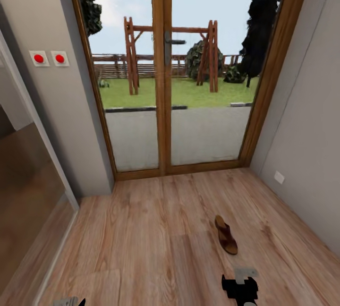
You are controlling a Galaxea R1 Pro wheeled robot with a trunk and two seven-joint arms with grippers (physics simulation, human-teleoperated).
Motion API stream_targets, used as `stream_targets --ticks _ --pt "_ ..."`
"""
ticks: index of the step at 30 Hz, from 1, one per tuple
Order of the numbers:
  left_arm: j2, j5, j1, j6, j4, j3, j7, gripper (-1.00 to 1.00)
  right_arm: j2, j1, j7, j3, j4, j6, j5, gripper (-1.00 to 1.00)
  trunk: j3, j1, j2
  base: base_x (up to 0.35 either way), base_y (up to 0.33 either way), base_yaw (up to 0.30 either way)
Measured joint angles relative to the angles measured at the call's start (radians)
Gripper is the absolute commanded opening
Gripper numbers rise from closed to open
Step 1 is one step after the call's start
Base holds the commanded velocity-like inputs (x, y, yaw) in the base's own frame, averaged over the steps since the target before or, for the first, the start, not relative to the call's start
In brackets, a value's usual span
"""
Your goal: Pick up the two gym shoes and the two sandals from the corridor floor and place them onto the hallstand (shoe rack) in the corridor, making sure they are on the rack and not on the floor. Arrange them so the two gym shoes are next to each other and the two sandals are next to each other.
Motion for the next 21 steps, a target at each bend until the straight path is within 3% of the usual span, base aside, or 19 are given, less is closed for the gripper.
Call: stream_targets --ticks 13,21 --pt "0.0 0.0 0.001 0.0 0.0 0.0 0.0 1.0 0.001 0.0 -0.002 0.0 -0.002 -0.001 -0.003 1.0 0.0 0.0 0.0 0.294 0.136 0.0" --pt "0.0 0.0 0.0 0.0 0.0 0.0 0.0 1.0 0.001 0.0 -0.003 -0.001 -0.002 -0.001 -0.005 1.0 0.003 0.0 0.0 0.298 0.128 -0.18"
